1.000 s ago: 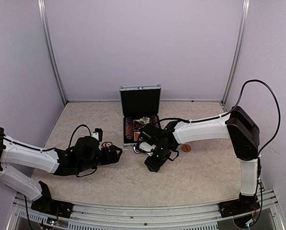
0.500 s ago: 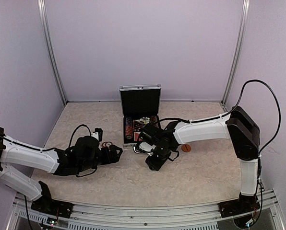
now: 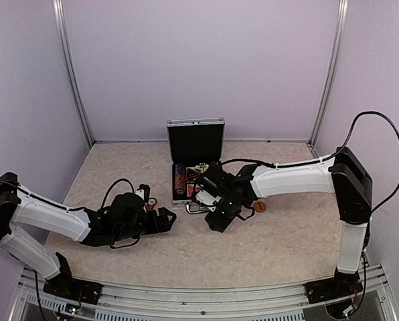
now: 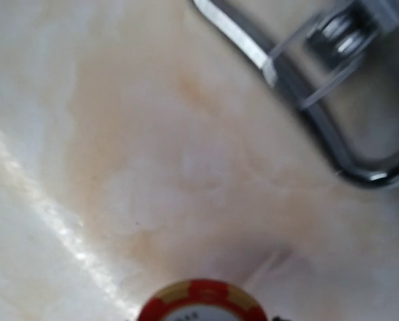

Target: Pack up texas hold em set

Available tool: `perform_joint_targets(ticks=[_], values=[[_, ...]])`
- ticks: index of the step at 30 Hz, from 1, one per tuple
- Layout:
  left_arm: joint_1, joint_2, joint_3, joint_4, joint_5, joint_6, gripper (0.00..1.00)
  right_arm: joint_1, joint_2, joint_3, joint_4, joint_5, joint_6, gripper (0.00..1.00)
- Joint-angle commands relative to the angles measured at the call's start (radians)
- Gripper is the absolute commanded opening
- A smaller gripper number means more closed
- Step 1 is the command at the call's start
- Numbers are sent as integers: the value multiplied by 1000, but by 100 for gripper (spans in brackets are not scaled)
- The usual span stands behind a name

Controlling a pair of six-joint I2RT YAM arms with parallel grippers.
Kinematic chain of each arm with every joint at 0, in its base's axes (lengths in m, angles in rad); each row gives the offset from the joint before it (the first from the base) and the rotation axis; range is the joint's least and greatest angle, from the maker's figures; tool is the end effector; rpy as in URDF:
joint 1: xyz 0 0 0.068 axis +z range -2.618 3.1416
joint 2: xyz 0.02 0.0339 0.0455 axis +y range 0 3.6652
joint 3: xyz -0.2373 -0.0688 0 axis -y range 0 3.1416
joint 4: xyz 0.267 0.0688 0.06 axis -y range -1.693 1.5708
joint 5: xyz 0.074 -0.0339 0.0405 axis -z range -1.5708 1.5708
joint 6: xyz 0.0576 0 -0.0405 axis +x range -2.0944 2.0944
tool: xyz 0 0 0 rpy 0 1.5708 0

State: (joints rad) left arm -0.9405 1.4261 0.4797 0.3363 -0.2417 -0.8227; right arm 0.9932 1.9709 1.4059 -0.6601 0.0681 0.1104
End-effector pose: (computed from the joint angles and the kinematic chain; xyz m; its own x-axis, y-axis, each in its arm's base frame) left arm 0.1862 -0.2318 0.0923 -0.7199 -0.2208 -0.6580 0.2074 0.8363 -0.5075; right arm 0.2297 0.3452 0.1161 -0.6013 -0.7213 -0.3438 -0.7616 0.6475 -0.0263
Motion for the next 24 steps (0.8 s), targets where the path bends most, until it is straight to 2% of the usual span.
perform_joint_targets(ticks=[1,17,24], values=[[-4,51,53,62,87,12,92,4,-89,-23,44,20,-23,42],[24,297,114,449,458,-40,91,66,-182,-63,102,9,-78,42],[37,361,129,580,557,-79,86,79,-189,-61,105,9,-83,43]])
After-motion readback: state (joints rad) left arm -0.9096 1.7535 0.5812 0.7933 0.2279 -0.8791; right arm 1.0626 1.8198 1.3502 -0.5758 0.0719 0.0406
